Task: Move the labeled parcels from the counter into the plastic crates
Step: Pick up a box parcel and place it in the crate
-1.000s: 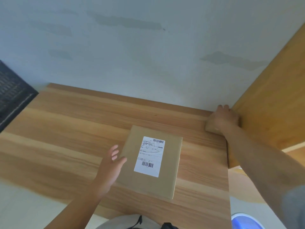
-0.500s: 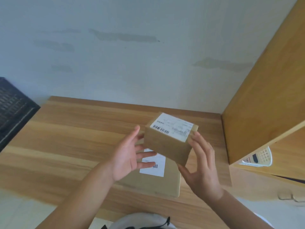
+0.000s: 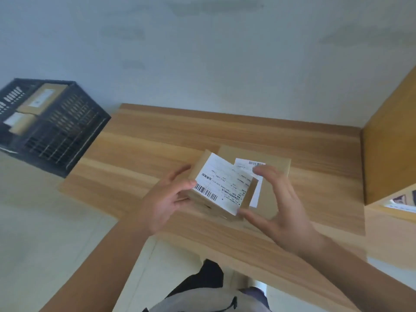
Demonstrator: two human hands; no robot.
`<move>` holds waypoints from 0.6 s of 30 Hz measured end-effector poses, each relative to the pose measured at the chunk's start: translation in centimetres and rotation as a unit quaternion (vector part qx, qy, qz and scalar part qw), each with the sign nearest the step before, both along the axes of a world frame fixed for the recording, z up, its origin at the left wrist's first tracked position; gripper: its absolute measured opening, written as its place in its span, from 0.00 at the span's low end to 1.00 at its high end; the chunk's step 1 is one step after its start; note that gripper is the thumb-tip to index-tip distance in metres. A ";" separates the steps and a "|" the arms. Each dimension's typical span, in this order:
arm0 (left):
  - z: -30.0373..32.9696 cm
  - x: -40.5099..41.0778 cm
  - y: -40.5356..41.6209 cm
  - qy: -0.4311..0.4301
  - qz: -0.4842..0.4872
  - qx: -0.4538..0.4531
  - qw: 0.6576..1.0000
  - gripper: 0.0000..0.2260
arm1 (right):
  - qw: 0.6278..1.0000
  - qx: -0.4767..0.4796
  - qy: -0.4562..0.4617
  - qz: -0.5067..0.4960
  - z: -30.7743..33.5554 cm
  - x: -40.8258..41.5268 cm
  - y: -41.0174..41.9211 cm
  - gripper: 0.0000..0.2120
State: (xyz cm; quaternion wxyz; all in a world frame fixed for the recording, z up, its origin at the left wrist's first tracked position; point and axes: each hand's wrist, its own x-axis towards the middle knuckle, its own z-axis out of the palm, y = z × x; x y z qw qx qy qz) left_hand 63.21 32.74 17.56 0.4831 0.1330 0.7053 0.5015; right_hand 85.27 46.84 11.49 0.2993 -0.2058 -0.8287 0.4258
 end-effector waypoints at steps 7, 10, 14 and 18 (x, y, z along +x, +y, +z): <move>4.1 -2.0 -4.6 0.103 -0.187 -0.007 0.977 0.52 | 0.909 -0.288 -0.175 0.244 5.2 -5.5 1.1 0.45; 4.7 -3.1 -6.8 0.092 -0.226 -0.009 0.970 0.56 | 0.901 -0.277 -0.195 0.270 6.4 -7.4 -0.8 0.38; 4.4 -4.7 -11.1 0.062 -0.234 0.032 0.970 0.55 | 0.892 -0.294 -0.208 0.273 7.4 -9.2 -4.4 0.41; 3.7 -6.7 -17.4 0.082 -0.156 0.080 0.981 0.53 | 0.897 -0.325 -0.189 0.232 8.3 -12.0 -10.0 0.39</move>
